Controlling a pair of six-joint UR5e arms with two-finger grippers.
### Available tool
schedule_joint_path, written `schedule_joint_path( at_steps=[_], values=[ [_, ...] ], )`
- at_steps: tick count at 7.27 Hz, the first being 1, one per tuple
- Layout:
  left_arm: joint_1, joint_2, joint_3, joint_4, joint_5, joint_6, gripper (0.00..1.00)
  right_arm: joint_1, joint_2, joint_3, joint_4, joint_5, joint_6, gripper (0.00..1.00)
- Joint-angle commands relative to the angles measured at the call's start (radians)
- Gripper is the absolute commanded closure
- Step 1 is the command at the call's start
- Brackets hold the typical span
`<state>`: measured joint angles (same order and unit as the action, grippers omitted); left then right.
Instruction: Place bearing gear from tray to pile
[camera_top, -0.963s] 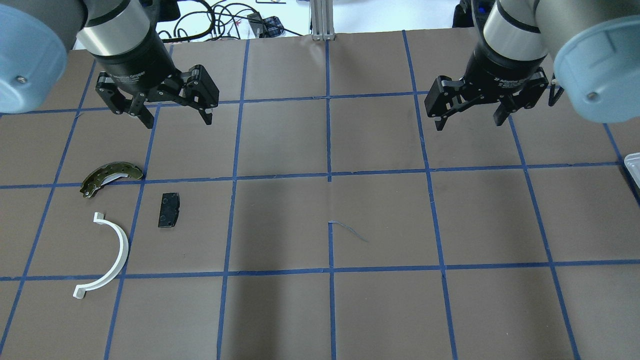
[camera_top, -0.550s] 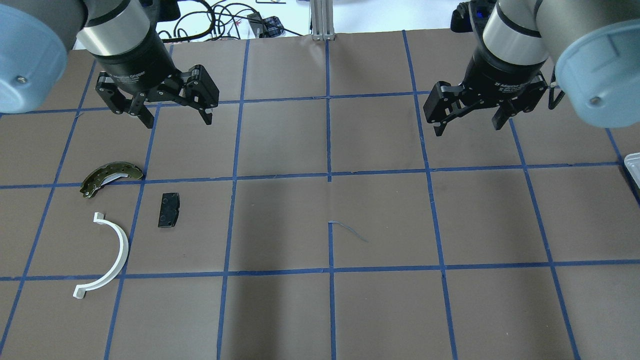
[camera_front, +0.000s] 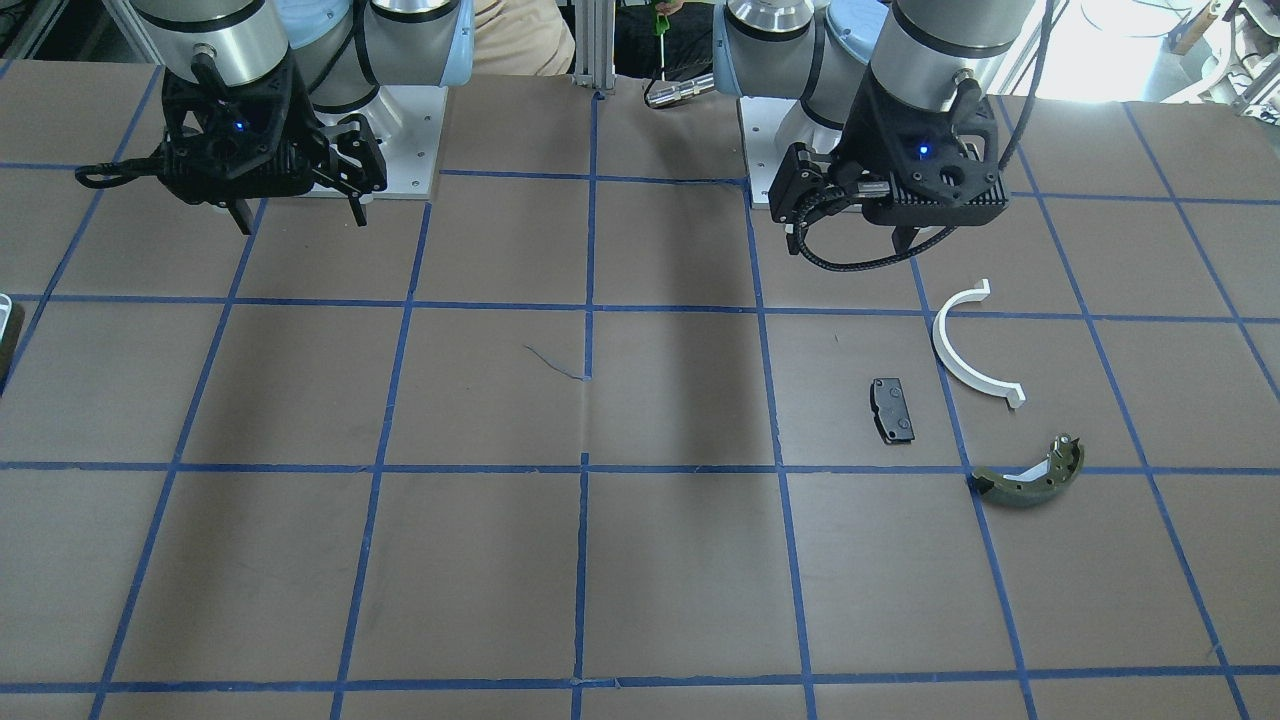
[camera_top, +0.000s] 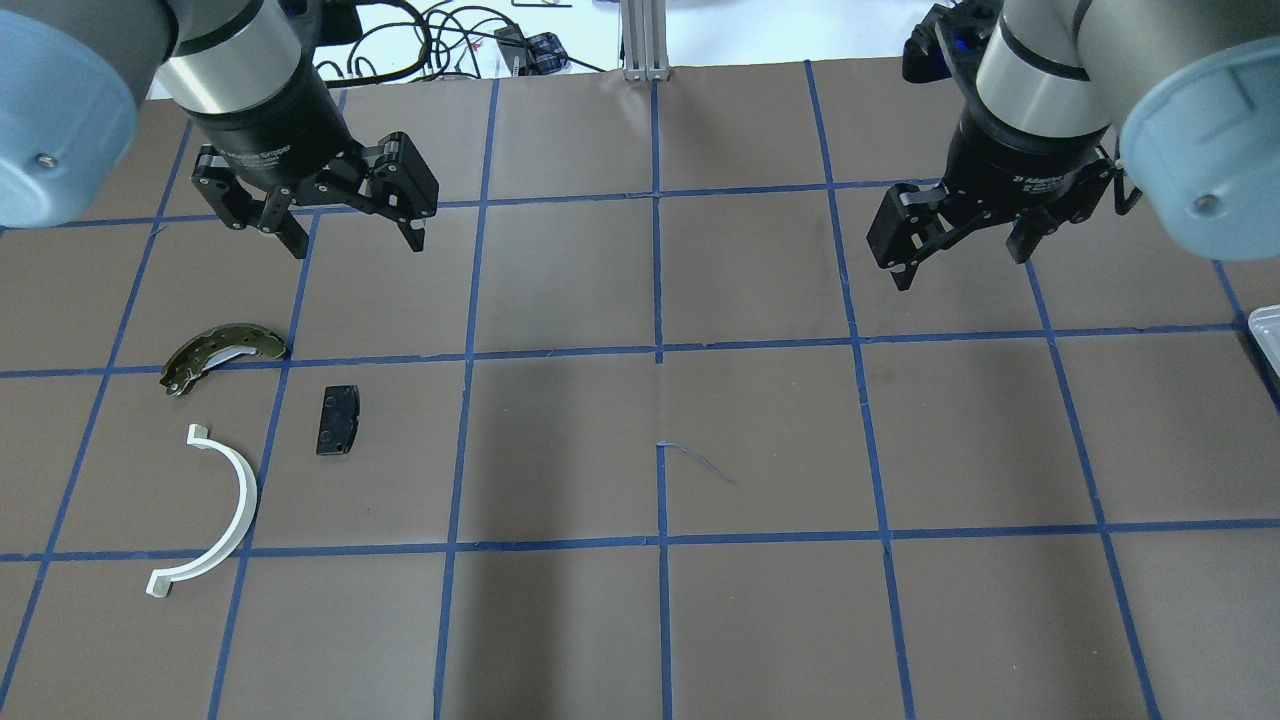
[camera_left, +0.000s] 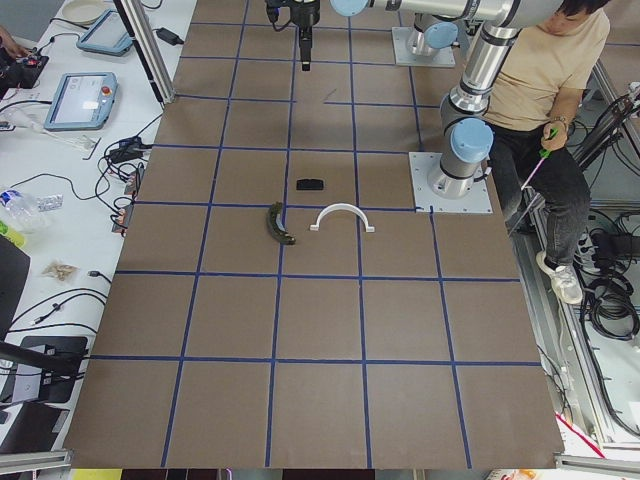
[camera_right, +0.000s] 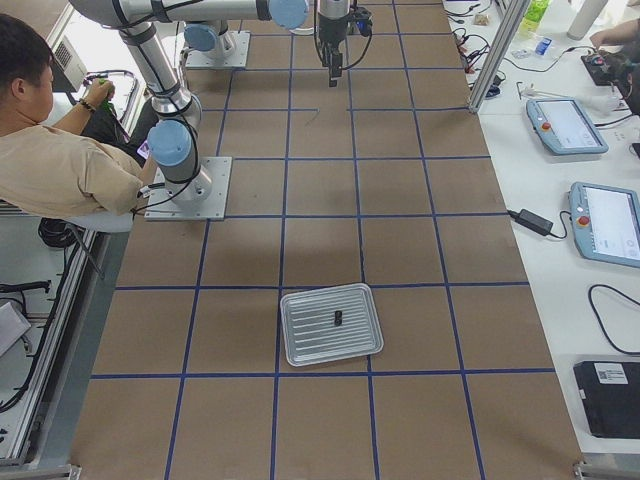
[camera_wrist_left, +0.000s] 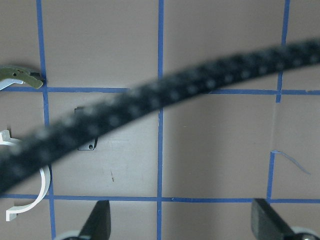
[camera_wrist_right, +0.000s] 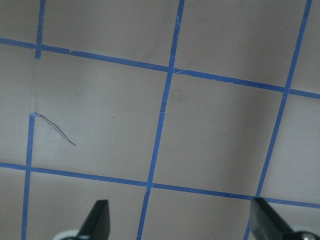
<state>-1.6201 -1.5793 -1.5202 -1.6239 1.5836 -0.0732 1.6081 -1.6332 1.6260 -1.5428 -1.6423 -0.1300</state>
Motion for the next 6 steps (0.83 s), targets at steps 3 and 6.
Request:
schedule_joint_path(
  at_steps=[3, 6],
  values=[
    [0.000, 0.002, -0.021, 0.044, 0.006, 0.004, 0.00, -0.034, 0.009, 0.002, 0.041, -0.011, 0.033, 0.00],
    [0.000, 0.002, -0.020, 0.042, 0.006, 0.047, 0.00, -0.220, 0.006, 0.000, 0.046, -0.017, -0.262, 0.00]
  ],
)
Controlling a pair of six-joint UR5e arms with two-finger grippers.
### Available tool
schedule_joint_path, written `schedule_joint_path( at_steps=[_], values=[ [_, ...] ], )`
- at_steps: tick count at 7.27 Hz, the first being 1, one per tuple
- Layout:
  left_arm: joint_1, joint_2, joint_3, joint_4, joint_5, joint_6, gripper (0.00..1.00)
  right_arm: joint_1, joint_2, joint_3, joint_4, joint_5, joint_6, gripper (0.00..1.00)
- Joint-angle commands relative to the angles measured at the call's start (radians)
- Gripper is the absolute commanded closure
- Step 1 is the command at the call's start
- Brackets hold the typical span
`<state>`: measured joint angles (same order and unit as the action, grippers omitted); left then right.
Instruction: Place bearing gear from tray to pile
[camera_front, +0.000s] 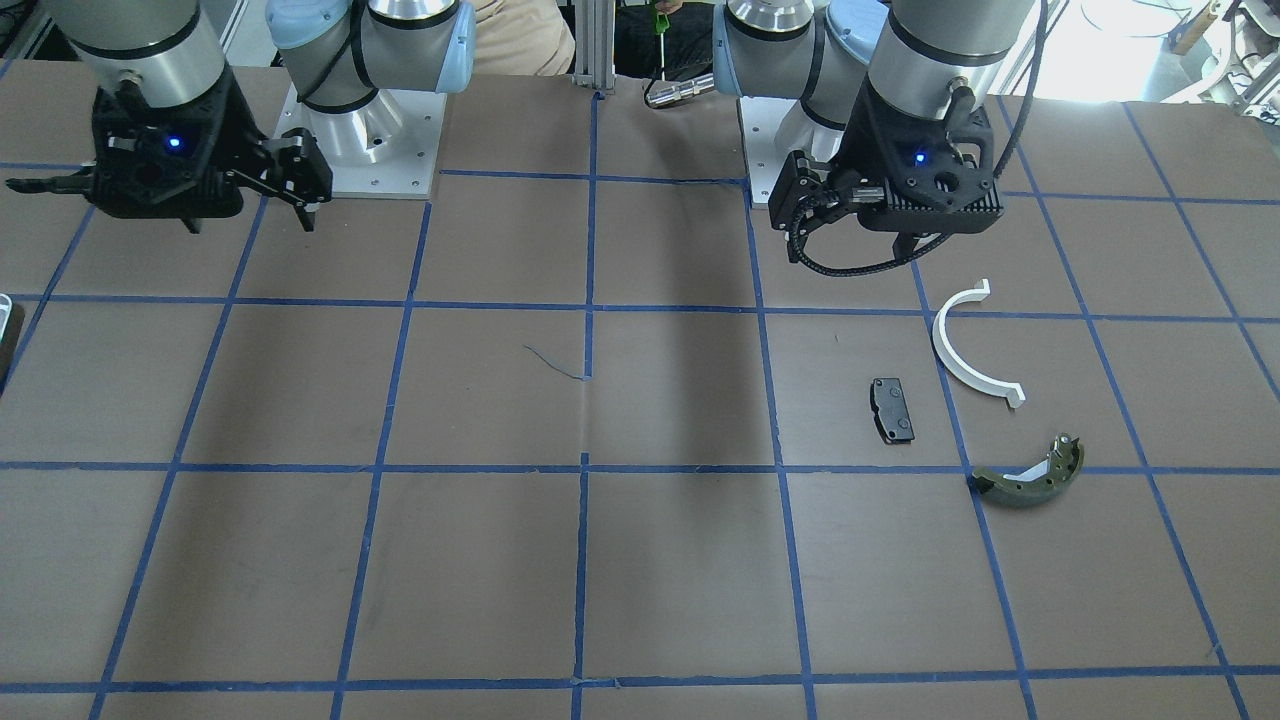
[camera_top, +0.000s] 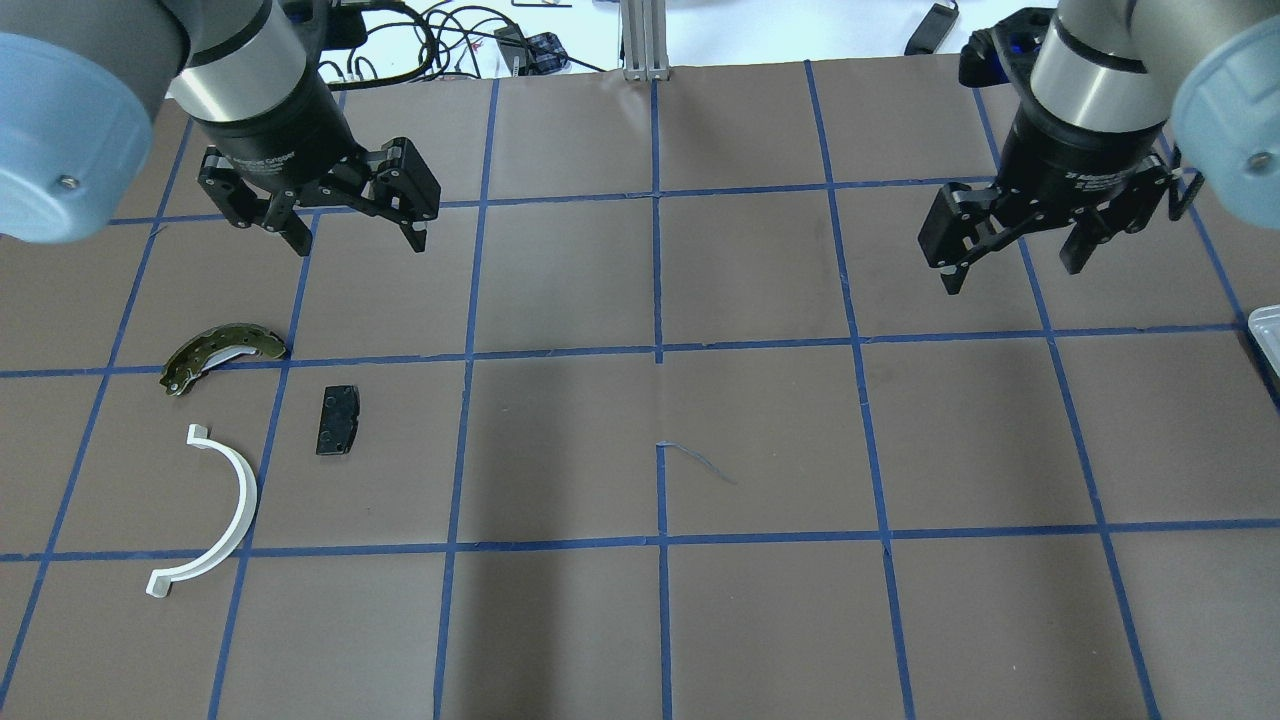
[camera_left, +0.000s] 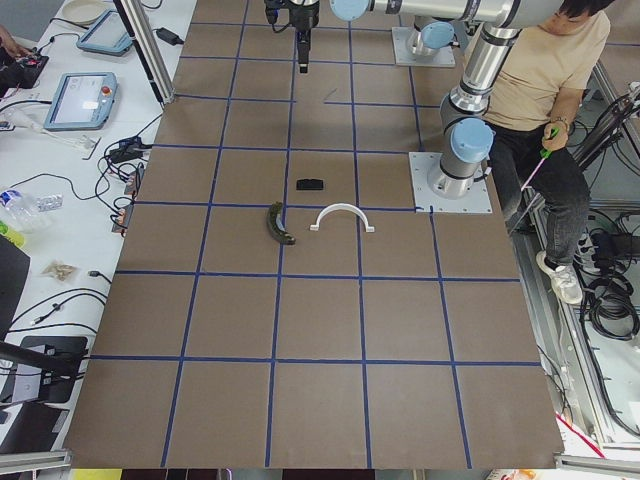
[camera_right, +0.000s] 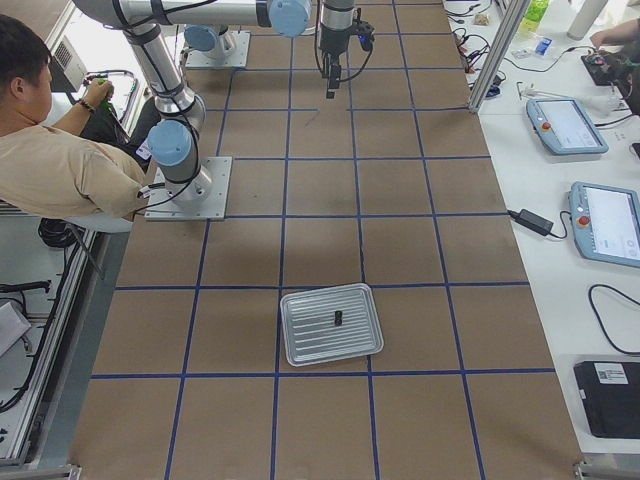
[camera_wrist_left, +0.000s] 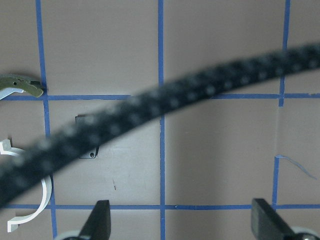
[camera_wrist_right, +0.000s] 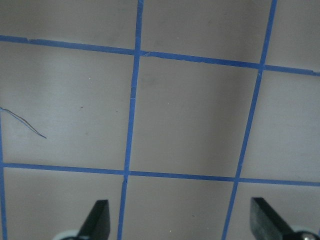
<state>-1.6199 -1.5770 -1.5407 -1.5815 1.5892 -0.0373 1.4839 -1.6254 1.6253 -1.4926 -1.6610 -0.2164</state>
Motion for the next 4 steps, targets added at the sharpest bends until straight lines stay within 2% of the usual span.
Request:
schedule_joint_path(
  at_steps=[1, 2, 4],
  values=[
    [0.000, 0.000, 0.001, 0.000, 0.002, 0.036, 0.00, -0.187, -0.002, 0.002, 0.003, 0.006, -0.272, 0.00],
    [0.000, 0.000, 0.001, 0.000, 0.002, 0.040, 0.00, -0.273, 0.008, 0.004, -0.011, 0.007, -0.464, 0.00],
    [0.000, 0.000, 0.001, 0.000, 0.000, 0.040, 0.00, -0.503, 0.135, -0.001, -0.116, 0.009, -0.799, 0.00]
  ],
)
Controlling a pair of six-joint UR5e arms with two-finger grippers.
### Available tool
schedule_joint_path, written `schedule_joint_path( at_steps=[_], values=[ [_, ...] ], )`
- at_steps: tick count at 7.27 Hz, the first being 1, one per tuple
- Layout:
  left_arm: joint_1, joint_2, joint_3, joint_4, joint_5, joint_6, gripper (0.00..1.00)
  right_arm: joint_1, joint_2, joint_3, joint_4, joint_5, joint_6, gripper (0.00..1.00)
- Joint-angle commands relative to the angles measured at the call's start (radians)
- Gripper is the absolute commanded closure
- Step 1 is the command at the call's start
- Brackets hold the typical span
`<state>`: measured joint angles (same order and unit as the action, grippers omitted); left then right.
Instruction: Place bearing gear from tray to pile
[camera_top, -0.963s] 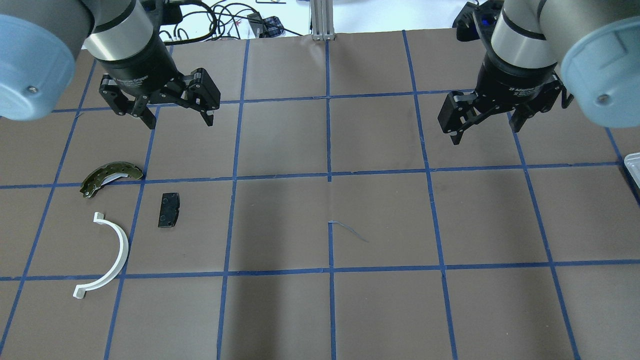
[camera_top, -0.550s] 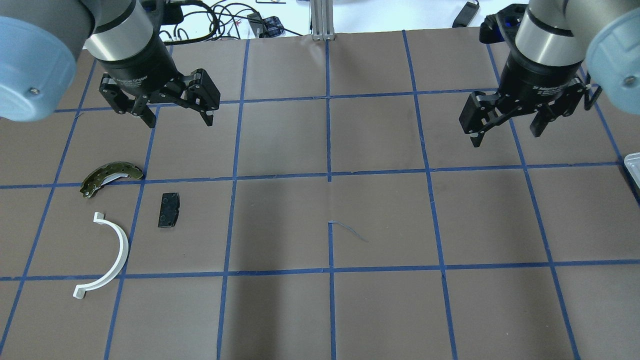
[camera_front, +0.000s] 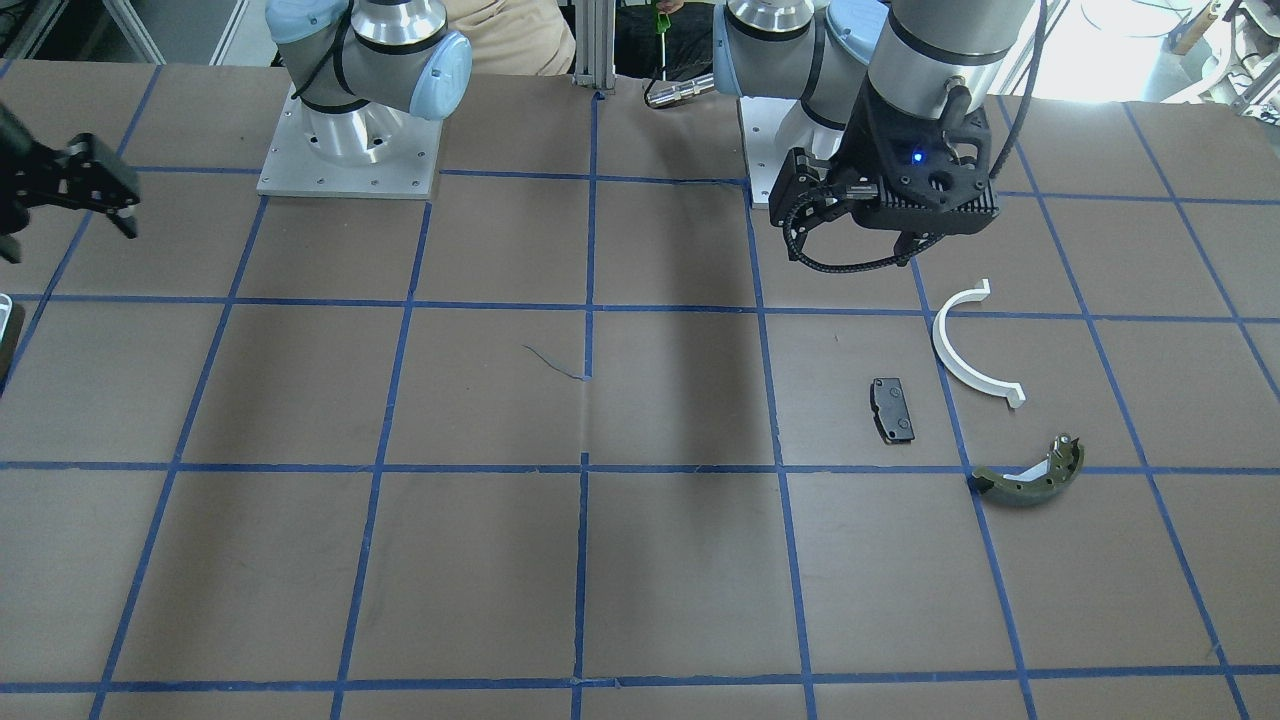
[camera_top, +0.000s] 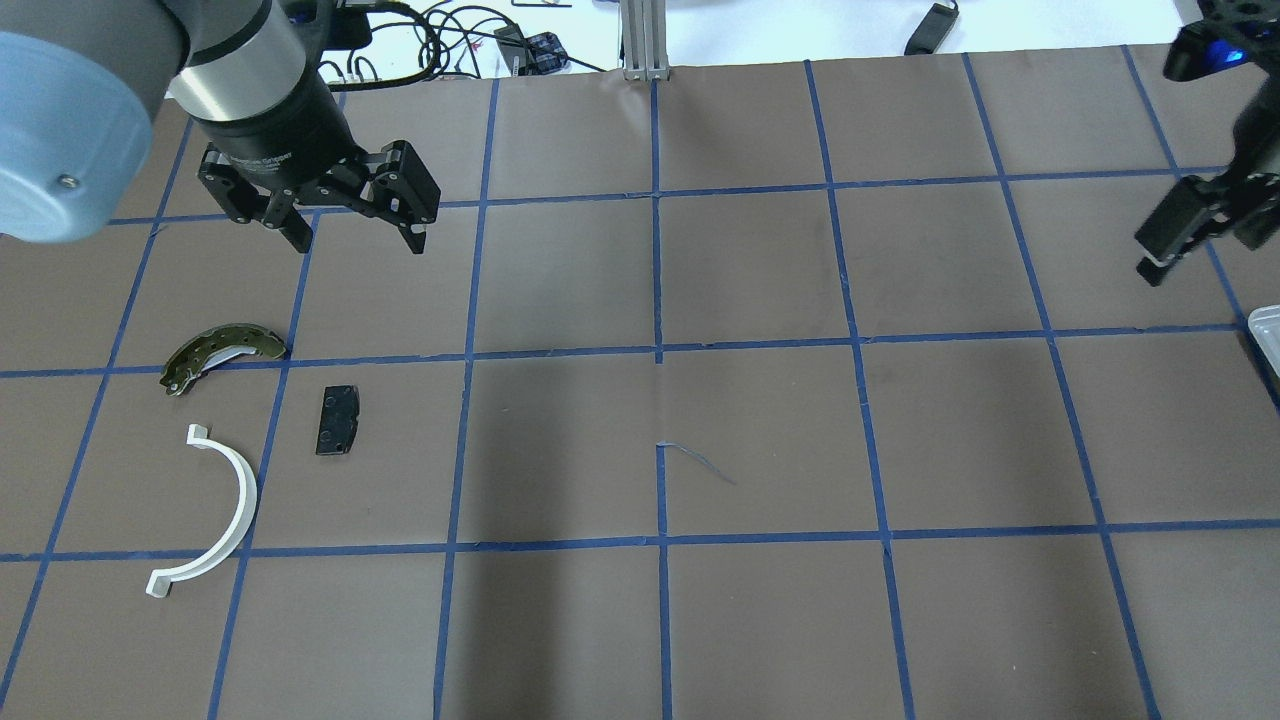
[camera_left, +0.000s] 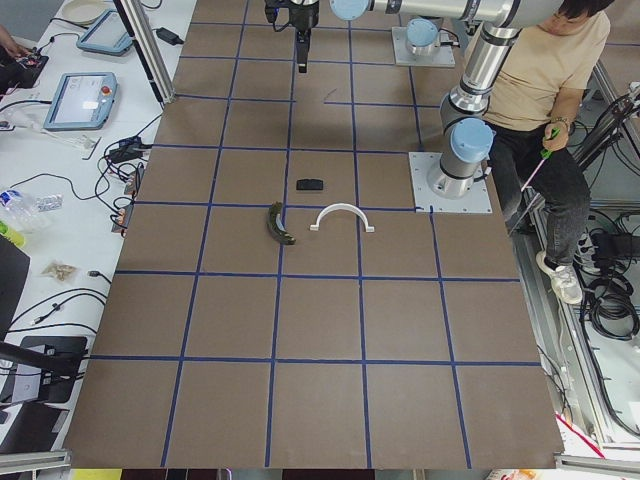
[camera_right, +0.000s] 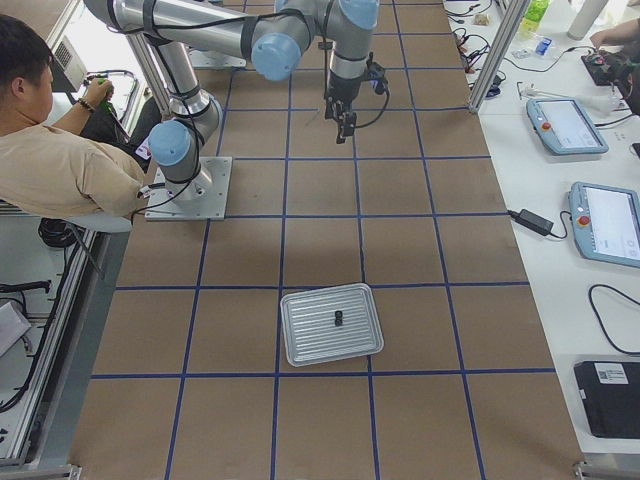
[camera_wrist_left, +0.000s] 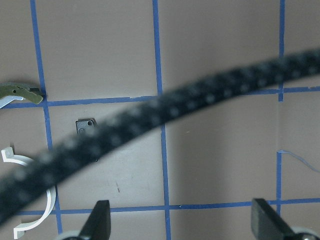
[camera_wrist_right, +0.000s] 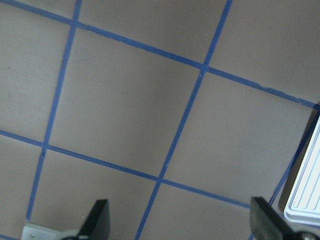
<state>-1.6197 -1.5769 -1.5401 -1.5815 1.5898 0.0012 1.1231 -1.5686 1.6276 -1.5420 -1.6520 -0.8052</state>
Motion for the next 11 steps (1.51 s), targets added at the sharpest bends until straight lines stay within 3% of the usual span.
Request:
schedule_joint_path(
  at_steps=[1, 6, 7, 9, 11],
  values=[
    [0.000, 0.001, -0.001, 0.000, 0.001, 0.002, 0.00, -0.232, 0.144, -0.005, -0.155, 0.001, -0.388, 0.00],
    [0.000, 0.005, -0.002, -0.002, 0.001, -0.010, 0.00, -0.439, 0.506, -0.017, -0.618, 0.052, -1.032, 0.00],
    [0.000, 0.006, -0.002, -0.003, 0.001, -0.013, 0.00, -0.440, 0.533, -0.011, -0.650, 0.054, -1.045, 0.00],
    [0.000, 0.006, -0.002, -0.002, -0.001, -0.013, 0.00, -0.442, 0.564, -0.002, -0.691, 0.054, -1.146, 0.15],
    [0.000, 0.006, -0.002, -0.002, -0.001, -0.013, 0.00, -0.442, 0.576, 0.003, -0.684, 0.038, -1.170, 0.17]
  ],
)
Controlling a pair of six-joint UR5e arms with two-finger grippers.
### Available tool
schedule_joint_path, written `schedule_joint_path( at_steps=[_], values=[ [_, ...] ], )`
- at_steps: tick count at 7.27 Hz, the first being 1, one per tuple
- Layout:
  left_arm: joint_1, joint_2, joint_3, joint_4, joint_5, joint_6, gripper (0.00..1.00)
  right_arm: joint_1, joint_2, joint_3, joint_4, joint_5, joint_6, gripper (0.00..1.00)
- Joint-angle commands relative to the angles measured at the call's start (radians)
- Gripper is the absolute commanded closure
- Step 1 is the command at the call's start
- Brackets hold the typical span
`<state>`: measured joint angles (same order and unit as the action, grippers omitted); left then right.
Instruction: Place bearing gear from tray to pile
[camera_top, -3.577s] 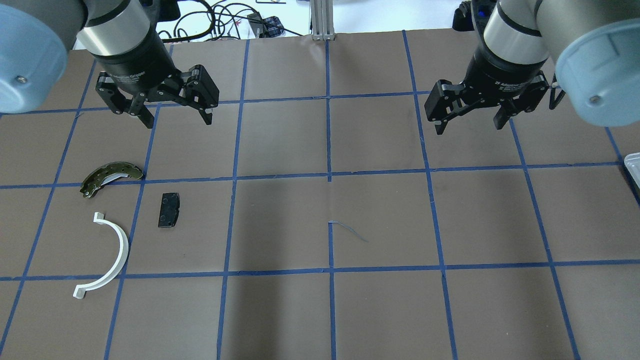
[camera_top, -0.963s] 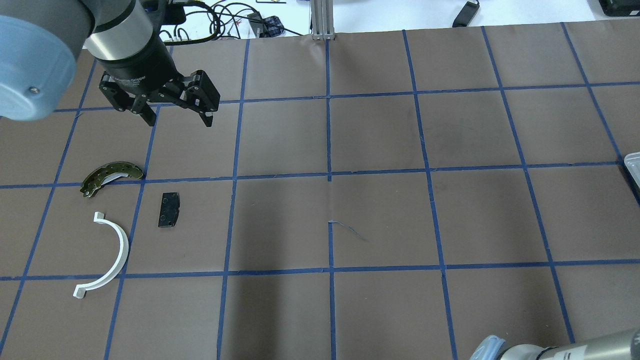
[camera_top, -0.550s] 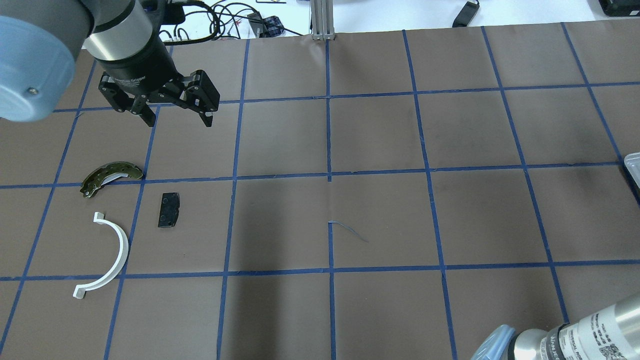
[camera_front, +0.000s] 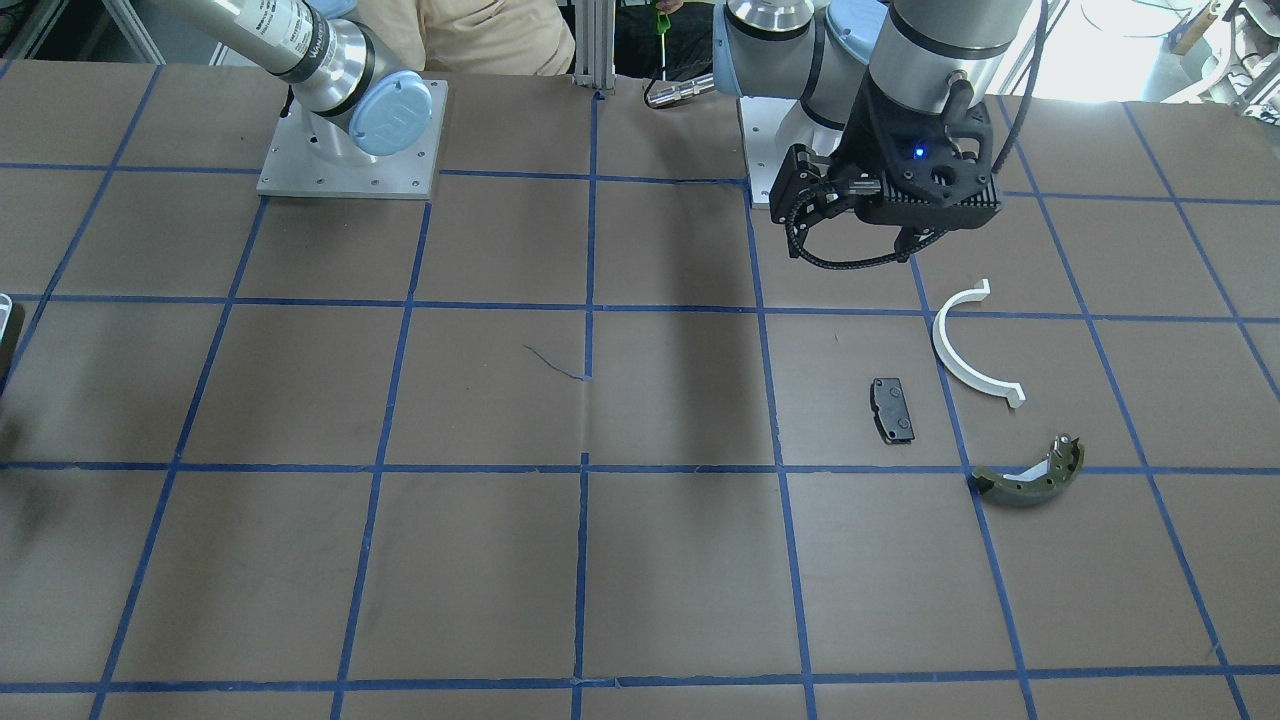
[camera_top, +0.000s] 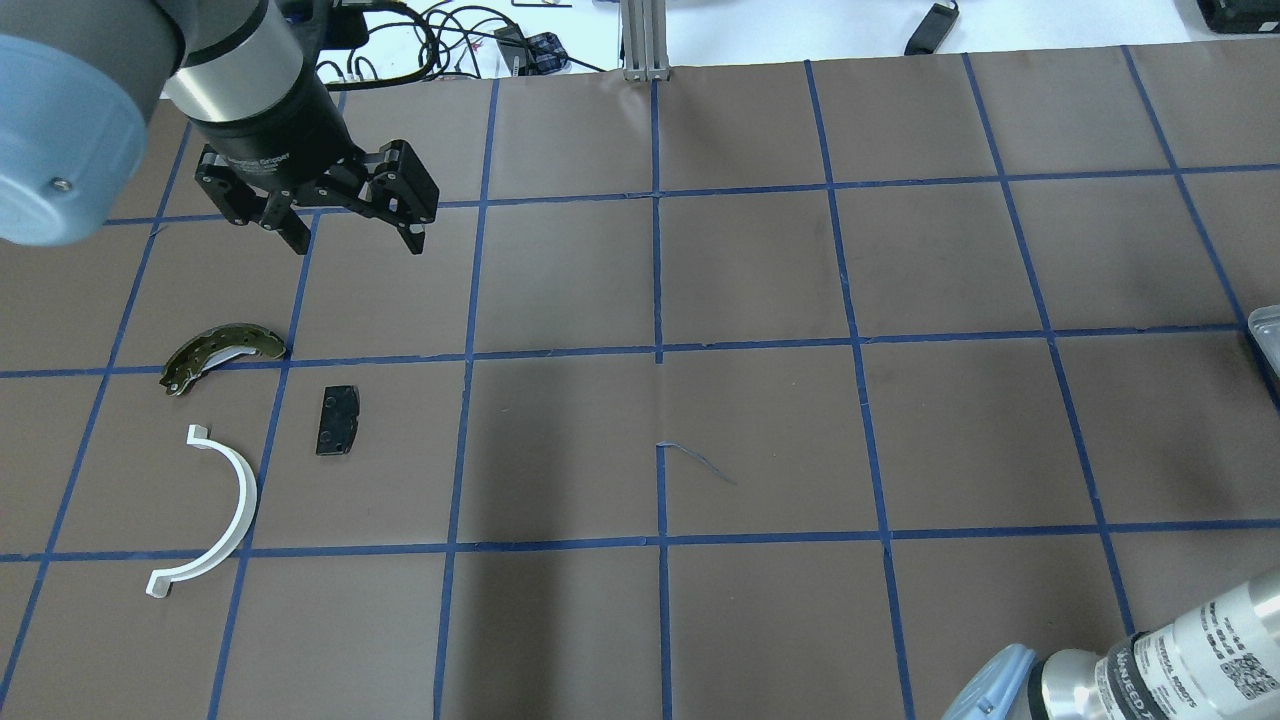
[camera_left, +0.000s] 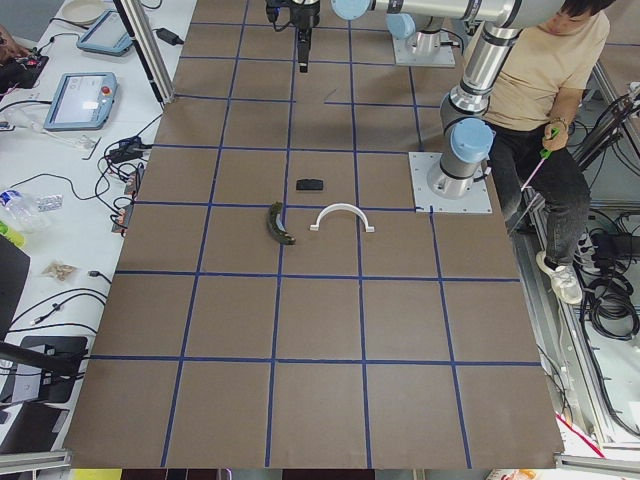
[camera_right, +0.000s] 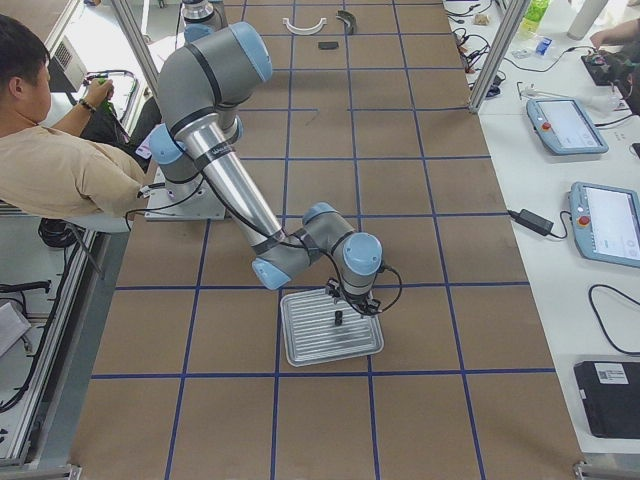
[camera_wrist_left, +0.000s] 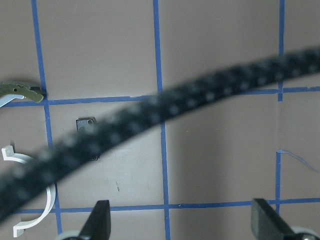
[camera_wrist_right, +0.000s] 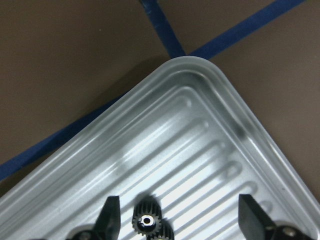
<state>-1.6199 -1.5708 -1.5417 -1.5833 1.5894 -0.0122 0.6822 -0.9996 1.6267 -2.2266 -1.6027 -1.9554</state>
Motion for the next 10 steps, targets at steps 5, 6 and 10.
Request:
schedule_joint_path(
  at_steps=[5, 6, 10],
  values=[
    [0.000, 0.003, 0.000, 0.000, 0.000, 0.000, 0.00, -0.007, 0.003, 0.061, -0.013, -0.089, -0.043, 0.38],
    [0.000, 0.003, 0.000, 0.000, 0.000, 0.000, 0.00, -0.007, 0.003, 0.061, -0.022, -0.089, -0.043, 0.49],
    [0.000, 0.002, 0.000, 0.000, -0.002, 0.001, 0.00, -0.007, -0.001, 0.059, -0.022, -0.089, -0.039, 0.67]
  ],
)
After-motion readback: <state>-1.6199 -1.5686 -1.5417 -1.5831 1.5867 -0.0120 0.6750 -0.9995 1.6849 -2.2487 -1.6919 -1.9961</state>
